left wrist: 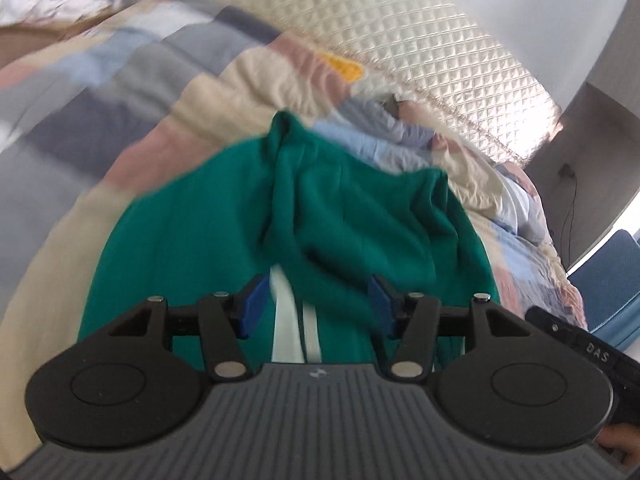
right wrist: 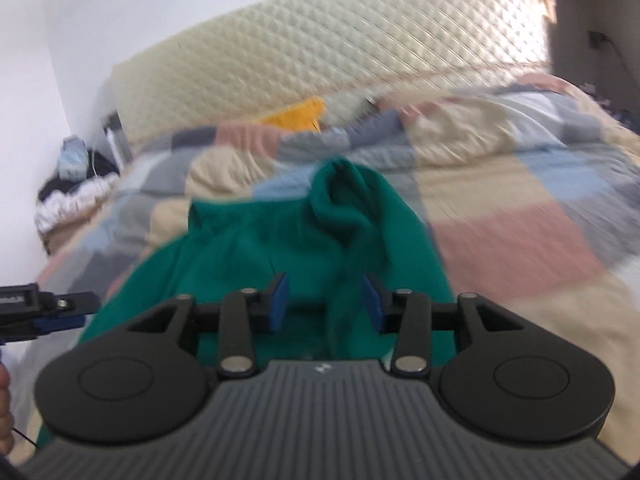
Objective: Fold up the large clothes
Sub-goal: 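Lay the hoodie flat on the bed and open both grippers, then grasp the green hoodie hem with the left gripper while the right gripper grasps it too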
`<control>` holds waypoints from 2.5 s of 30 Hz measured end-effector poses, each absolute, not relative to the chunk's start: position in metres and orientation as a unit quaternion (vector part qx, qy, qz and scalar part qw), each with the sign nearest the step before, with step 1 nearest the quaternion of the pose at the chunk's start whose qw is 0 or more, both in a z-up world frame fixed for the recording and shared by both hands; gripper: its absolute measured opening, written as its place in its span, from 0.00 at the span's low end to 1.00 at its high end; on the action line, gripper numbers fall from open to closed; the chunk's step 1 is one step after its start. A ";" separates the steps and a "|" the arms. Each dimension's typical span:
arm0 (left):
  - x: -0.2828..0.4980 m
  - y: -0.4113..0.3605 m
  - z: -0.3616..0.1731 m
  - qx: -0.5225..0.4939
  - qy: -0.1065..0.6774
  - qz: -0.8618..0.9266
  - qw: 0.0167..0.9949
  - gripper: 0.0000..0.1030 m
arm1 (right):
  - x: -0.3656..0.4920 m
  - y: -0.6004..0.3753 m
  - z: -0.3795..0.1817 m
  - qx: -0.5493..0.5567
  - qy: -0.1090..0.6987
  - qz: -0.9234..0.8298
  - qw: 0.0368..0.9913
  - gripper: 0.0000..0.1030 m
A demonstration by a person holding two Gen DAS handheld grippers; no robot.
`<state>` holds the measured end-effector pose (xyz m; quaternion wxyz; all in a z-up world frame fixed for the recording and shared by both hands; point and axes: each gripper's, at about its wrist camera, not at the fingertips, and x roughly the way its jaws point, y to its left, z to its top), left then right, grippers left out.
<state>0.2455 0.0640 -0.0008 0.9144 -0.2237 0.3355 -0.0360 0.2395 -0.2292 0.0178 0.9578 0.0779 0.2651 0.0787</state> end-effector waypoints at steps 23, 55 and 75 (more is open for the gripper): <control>0.137 0.007 -0.080 -0.113 0.422 0.042 0.899 0.16 | 0.163 -0.228 -0.075 0.022 0.429 0.050 0.902 0.17; 0.190 0.242 0.002 -0.256 0.226 0.267 0.901 0.04 | 0.233 -0.420 -0.014 0.125 0.184 -0.238 0.945 0.07; 0.210 0.247 -0.042 -0.227 0.281 0.279 0.890 0.53 | 0.262 -0.461 -0.080 0.157 0.265 -0.258 0.916 0.17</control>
